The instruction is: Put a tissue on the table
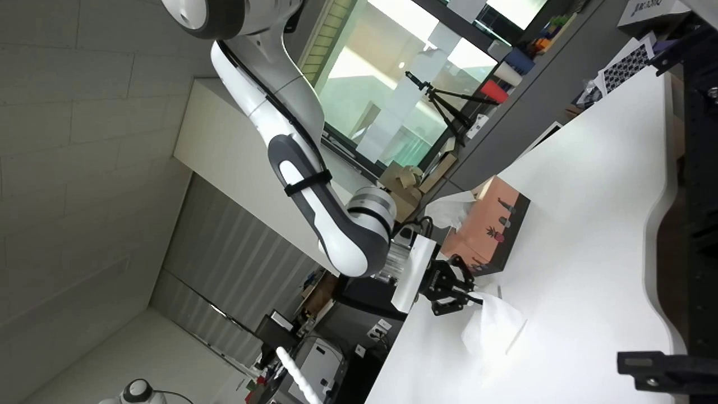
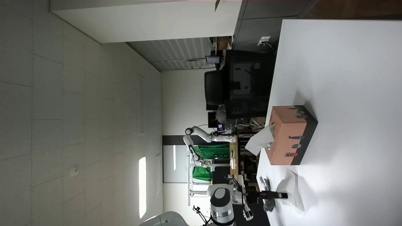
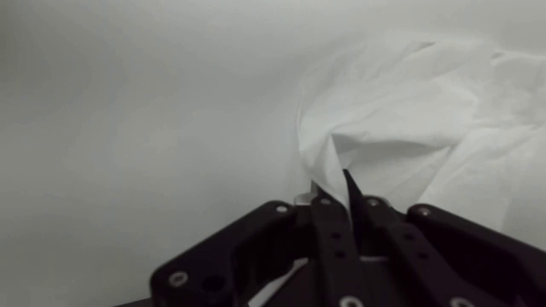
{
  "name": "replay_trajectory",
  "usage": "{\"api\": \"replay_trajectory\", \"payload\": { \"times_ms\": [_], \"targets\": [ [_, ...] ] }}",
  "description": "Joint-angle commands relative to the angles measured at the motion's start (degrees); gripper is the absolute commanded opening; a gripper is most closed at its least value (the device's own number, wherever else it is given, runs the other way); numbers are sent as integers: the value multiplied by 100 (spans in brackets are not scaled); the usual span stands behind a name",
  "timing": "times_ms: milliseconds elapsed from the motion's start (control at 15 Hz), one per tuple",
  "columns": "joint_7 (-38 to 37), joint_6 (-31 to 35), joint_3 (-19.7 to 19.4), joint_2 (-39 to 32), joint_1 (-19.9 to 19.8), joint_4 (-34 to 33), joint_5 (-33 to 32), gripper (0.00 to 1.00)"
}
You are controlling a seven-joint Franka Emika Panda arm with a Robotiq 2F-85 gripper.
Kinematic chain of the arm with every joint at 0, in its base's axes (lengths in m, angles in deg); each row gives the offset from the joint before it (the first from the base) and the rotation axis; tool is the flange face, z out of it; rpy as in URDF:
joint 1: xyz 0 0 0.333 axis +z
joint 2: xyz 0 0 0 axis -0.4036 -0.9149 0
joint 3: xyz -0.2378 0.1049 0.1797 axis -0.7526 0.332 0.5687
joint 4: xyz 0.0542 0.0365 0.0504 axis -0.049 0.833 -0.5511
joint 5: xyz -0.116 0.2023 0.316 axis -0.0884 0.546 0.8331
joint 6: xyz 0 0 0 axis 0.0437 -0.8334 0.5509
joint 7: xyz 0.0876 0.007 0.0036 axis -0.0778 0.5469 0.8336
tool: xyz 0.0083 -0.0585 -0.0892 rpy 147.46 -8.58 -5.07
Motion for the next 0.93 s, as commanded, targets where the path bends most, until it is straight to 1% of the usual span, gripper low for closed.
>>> {"api": "replay_trajectory", "payload": {
  "times_ms": [0, 67, 133, 200, 333, 400, 600, 667, 867],
  "targets": [
    [130, -67, -89, -116, 101, -99, 28, 40],
    [167, -45, -90, -139, 108, -100, 40, 47],
    [389, -488, -129, 276, 107, 2, -49, 54],
    [479, -625, -62, 356, 58, 0, 52, 62],
    [630, -989, -35, 595, 57, -40, 51, 73],
    [697, -1174, -12, 727, 39, -66, 48, 81],
    [846, -1536, 59, 1051, -36, -107, 45, 98],
    [904, -1638, 87, 1120, -67, -116, 56, 100],
    [1060, -1825, 167, 1252, -148, -117, 84, 100]
  ]
}}
